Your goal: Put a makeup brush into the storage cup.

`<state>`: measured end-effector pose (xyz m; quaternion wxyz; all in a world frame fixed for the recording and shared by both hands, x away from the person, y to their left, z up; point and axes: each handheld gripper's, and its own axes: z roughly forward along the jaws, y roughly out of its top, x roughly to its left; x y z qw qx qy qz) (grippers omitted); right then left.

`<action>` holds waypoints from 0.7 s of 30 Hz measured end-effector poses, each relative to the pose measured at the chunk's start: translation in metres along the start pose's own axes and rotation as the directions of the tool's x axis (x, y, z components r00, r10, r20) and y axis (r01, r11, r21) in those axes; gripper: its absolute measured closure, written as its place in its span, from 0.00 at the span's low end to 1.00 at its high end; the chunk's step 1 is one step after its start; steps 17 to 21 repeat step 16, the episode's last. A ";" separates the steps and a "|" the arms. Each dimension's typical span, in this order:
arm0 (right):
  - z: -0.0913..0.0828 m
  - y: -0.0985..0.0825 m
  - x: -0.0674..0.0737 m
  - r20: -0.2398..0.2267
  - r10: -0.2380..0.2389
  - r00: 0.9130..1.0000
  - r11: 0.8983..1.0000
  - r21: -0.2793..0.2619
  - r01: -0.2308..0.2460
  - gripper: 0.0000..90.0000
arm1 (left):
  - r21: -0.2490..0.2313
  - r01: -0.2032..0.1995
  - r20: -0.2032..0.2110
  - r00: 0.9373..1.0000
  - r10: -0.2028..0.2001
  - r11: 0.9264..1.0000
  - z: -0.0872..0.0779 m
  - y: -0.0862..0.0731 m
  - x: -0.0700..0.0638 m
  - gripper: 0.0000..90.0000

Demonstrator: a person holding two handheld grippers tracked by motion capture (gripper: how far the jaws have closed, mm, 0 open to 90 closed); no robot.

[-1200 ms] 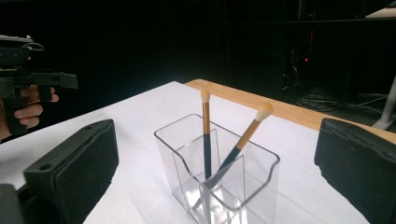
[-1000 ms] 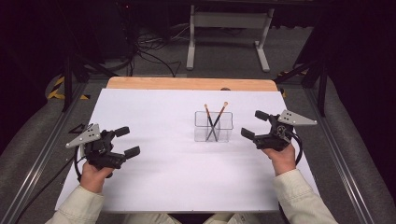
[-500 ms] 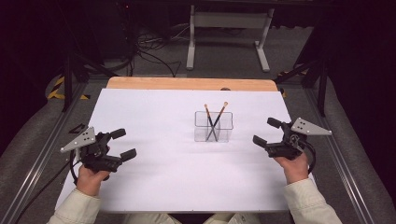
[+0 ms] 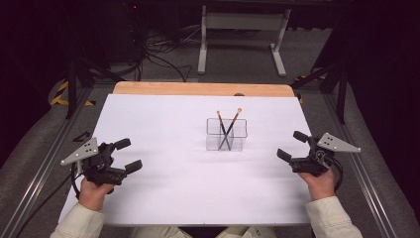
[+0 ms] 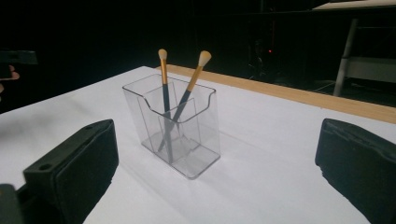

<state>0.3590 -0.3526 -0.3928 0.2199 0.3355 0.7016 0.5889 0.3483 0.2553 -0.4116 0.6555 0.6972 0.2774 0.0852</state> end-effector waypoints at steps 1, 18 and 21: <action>-0.001 -0.002 -0.001 0.002 0.003 1.000 1.000 -0.001 -0.003 0.00 | -0.001 -0.001 0.000 1.000 0.001 1.000 0.000 0.000 0.000 0.01; -0.006 -0.012 -0.005 0.023 0.018 1.000 1.000 -0.025 -0.017 0.00 | -0.015 0.000 -0.013 1.000 0.000 1.000 -0.002 -0.001 0.003 0.01; -0.006 -0.012 -0.005 0.023 0.018 1.000 1.000 -0.025 -0.017 0.00 | -0.015 0.000 -0.013 1.000 0.000 1.000 -0.002 -0.001 0.003 0.01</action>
